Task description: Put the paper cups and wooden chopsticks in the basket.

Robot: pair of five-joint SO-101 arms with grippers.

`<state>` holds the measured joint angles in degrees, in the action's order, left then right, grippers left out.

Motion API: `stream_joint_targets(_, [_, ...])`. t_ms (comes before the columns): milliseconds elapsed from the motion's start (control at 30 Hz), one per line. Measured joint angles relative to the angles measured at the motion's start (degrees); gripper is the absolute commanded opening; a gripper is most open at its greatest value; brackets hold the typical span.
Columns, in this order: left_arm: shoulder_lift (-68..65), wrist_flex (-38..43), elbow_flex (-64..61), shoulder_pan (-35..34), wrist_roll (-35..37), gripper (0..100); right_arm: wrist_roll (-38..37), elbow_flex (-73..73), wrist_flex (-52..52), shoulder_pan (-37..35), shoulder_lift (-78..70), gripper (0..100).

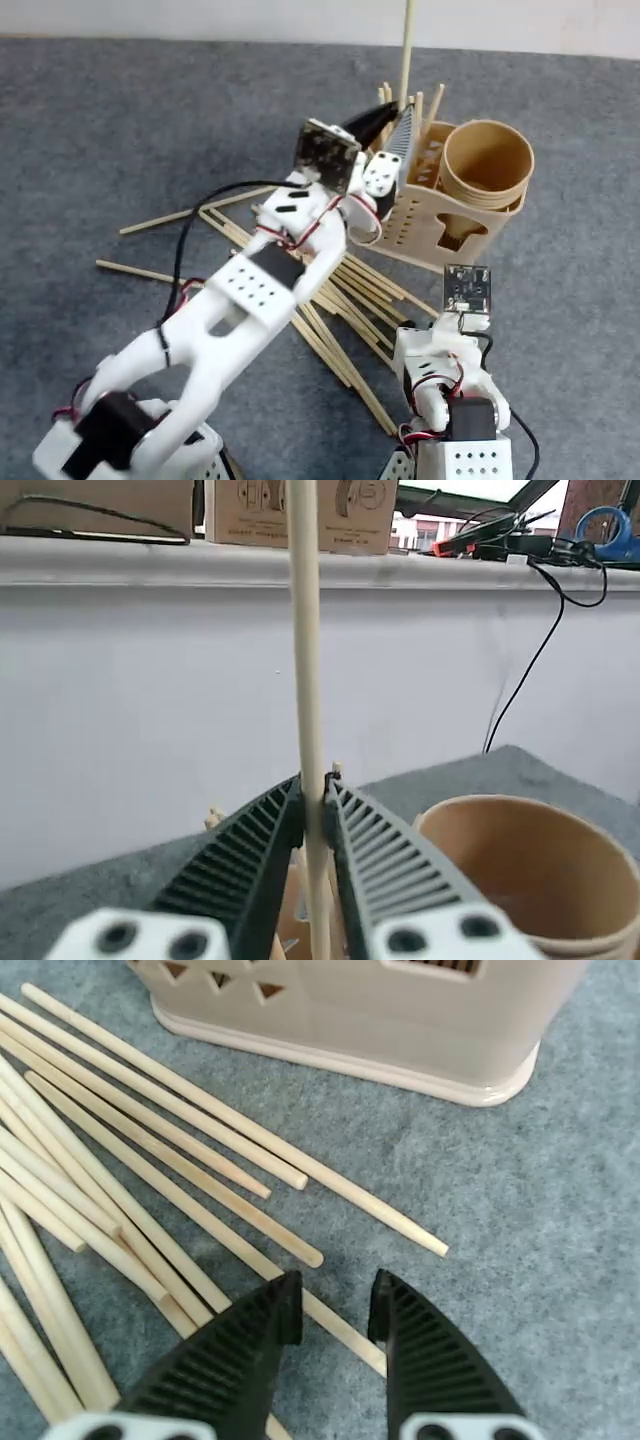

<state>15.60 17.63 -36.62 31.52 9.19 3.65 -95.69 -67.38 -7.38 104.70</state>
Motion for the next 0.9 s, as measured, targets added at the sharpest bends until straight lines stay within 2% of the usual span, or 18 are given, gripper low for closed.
stream_joint_targets(100, [-4.0,0.4,1.3,0.0,-0.1,2,0.0,0.0,0.0,0.0,0.0,12.3])
stream_joint_targets(267, [-5.3,-1.2,2.5,-0.1,-0.2,20,0.0,0.0,0.0,0.0,0.0,12.3])
stream_joint_targets(600, [-5.3,-30.4,16.0,-0.3,3.0,17,0.0,0.0,0.0,0.0,0.0,12.3])
stream_joint_targets(900, [-1.0,-51.1,22.9,-2.1,3.7,16,0.0,0.0,0.0,0.0,0.0,12.3])
